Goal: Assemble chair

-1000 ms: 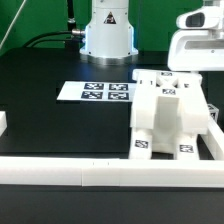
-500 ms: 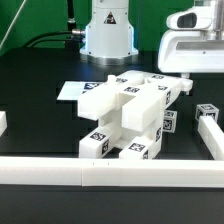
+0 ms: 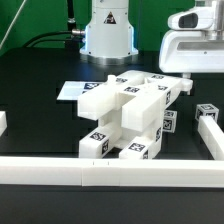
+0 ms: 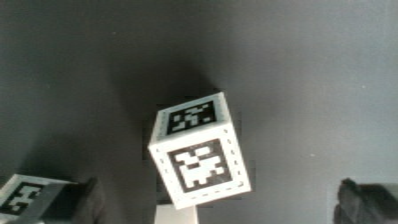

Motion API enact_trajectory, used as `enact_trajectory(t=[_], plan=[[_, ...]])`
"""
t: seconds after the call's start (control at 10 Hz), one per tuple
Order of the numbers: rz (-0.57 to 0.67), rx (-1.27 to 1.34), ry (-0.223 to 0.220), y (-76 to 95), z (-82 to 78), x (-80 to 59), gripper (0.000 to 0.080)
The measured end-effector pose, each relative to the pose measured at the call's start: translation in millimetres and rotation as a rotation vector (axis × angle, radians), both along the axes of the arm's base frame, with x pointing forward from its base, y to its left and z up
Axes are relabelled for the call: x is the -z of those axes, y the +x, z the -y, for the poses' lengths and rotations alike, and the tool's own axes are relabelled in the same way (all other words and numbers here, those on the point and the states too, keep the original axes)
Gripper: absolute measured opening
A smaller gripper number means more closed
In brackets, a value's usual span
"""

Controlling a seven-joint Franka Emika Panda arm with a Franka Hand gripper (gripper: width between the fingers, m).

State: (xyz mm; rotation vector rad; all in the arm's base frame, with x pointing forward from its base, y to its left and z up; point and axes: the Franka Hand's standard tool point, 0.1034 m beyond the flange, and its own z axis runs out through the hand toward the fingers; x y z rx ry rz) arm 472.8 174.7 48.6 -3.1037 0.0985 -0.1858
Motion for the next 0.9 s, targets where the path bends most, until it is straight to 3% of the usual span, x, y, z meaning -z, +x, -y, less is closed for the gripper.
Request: enact_trajectory(t=[0.6, 0.9], plan=[[-0.003, -0.13, -0.021, 2.9, -0.7, 2.7, 0.0649], [-0.015, -0.149, -0.025, -10.1, -10.2, 9.6, 0.0649]])
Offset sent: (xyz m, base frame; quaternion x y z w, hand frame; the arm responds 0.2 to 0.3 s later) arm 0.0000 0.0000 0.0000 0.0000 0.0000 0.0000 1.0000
